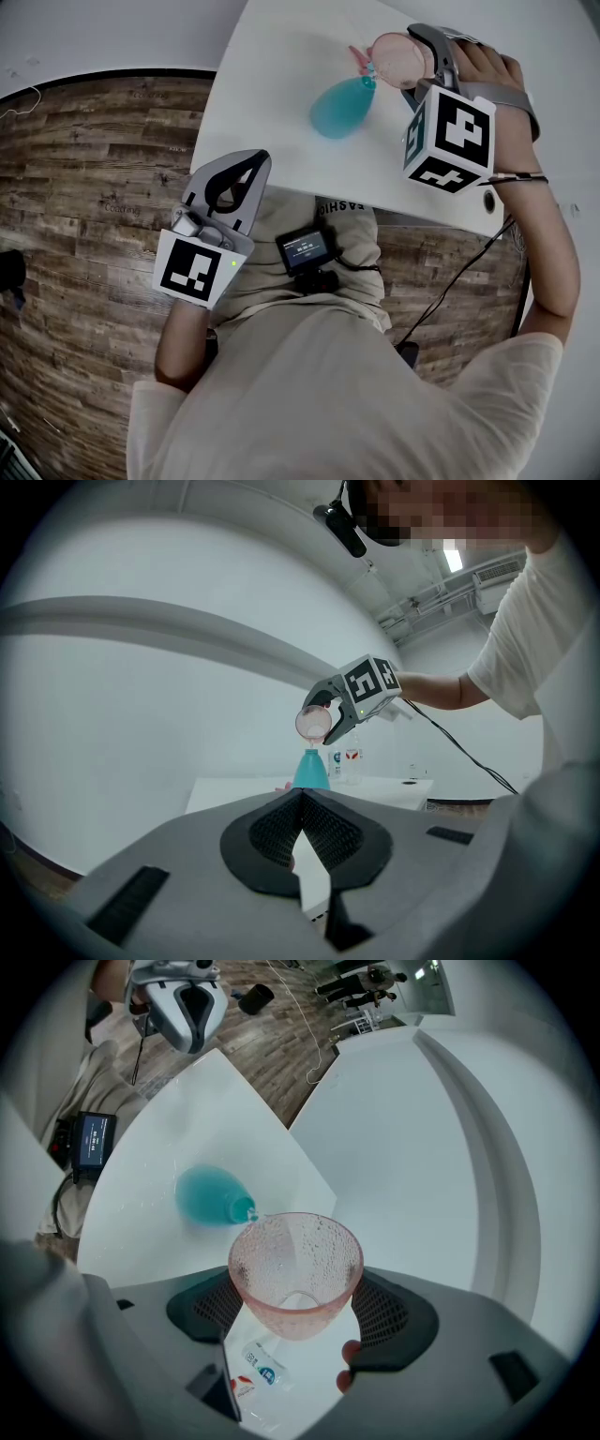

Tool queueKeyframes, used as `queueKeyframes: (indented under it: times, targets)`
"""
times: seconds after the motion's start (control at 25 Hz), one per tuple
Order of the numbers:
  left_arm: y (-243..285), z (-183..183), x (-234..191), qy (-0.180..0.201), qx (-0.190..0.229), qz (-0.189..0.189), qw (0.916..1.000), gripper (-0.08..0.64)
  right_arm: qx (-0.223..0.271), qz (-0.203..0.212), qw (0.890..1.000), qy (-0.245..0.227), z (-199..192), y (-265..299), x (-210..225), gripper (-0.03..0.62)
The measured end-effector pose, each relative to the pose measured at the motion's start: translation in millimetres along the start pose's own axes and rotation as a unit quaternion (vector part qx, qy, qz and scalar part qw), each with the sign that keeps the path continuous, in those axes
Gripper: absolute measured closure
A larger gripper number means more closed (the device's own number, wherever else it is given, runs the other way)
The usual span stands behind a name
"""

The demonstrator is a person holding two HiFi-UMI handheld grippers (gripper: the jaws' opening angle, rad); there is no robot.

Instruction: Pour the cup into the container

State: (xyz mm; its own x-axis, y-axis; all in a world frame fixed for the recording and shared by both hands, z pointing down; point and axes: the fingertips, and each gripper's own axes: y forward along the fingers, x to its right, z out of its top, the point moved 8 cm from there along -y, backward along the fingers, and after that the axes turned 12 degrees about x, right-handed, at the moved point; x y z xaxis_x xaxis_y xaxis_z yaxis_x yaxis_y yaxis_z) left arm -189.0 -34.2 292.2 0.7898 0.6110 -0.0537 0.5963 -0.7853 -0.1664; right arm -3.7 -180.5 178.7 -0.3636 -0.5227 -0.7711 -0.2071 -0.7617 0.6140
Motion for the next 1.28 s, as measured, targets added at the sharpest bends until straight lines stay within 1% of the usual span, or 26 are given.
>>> queueKeyframes:
  times: [0.56,0.88,1.12,1.28]
  targets:
    - [-2.3,-1.6,0.0,0.001,-0.002,0.002,1.0,0.549,-0.004,-0.015,1.0,-0.022,0.6,0.6,-3.5,0.222]
    - [-2.5,-2.1,0.2,-0.001,0.0,0.0,1.0,0.549,-0.004,-0.03,0.998,-0.049,8.1,0.3,-10.1,0.222]
    - [-2.5,-2.1,0.8,-0.001,-0.002,0.0,1.0,0.549,-0.004,-0.038,0.997,-0.06,9.3,3.2,-12.6,0.222]
    - [-2.4,-2.2,1.0,0.001,-0.002,0.001,1.0,0.549,-0.007,-0.052,0.996,-0.076,10.0,2.9,-13.6,0.222]
